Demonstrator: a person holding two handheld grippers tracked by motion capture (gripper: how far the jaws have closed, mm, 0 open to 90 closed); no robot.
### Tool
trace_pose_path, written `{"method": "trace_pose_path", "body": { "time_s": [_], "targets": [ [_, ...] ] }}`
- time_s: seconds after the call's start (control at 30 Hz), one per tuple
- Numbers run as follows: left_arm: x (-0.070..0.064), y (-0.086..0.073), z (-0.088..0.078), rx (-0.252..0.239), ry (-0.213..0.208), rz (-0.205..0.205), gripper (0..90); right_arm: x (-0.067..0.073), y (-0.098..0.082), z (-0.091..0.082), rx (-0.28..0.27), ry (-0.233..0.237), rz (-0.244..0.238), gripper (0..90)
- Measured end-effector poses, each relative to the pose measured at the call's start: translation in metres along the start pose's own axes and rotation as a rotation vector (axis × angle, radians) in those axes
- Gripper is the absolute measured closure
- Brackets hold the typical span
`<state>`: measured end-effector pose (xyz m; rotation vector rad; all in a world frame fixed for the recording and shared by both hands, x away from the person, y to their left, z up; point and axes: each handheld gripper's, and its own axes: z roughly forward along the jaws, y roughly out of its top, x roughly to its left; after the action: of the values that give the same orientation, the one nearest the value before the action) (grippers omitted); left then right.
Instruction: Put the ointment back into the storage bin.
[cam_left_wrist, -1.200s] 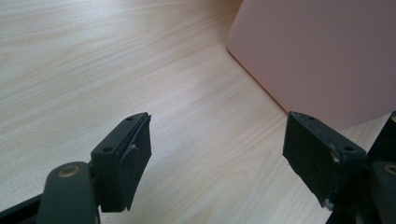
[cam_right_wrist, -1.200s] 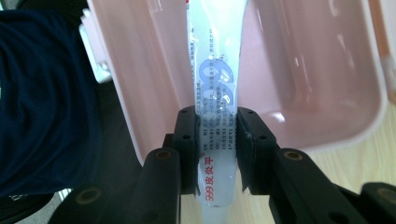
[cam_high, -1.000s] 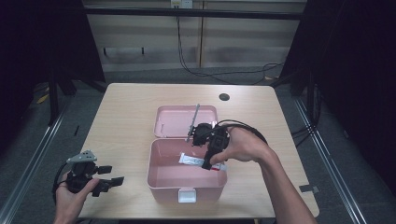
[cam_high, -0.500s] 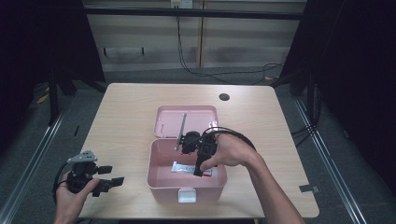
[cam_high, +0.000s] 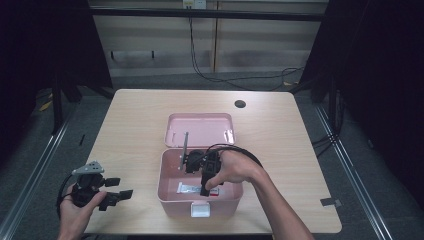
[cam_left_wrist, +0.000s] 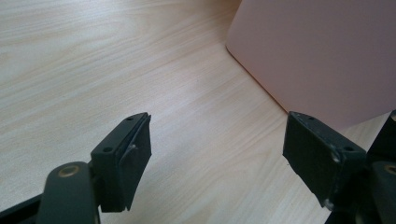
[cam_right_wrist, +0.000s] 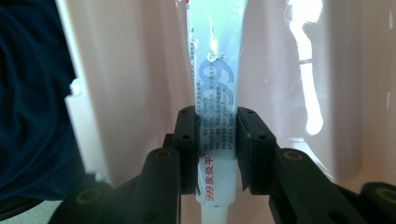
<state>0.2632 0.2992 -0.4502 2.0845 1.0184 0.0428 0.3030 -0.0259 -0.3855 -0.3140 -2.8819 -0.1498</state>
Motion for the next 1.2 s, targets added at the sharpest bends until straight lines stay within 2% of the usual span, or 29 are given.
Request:
{"method": "trace_pose_path", "body": {
  "time_s": [0.47, 0.6, 0.8, 0.97, 1.07, 1.13, 1.2],
  "targets": [
    [0.0, 0.0, 0.001, 0.0, 0.005, 0.0, 23.5, -0.007, 0.007, 0.025, 0.023, 0.057, -0.038, 71.4],
    [0.0, 0.0, 0.001, -0.001, 0.003, -0.002, 23.5, -0.009, 0.009, 0.03, 0.033, 0.055, -0.03, 71.4],
    [0.0, 0.0, 0.001, -0.002, 0.002, -0.002, 23.5, -0.012, 0.011, 0.041, 0.048, 0.078, -0.051, 71.4],
    [0.0, 0.0, 0.001, 0.0, 0.004, -0.002, 23.5, -0.014, 0.013, 0.047, 0.022, 0.079, -0.043, 71.4],
    [0.0, 0.0, 0.001, 0.0, 0.004, -0.003, 23.3, -0.014, 0.014, 0.049, 0.03, 0.082, -0.043, 71.3],
    [0.0, 0.0, 0.001, 0.0, 0.004, -0.004, 23.3, -0.014, 0.014, 0.051, 0.034, 0.089, -0.059, 71.3],
    [0.0, 0.0, 0.001, 0.0, 0.004, -0.004, 23.3, -0.014, 0.014, 0.052, 0.031, 0.093, -0.051, 71.3]
  ]
}}
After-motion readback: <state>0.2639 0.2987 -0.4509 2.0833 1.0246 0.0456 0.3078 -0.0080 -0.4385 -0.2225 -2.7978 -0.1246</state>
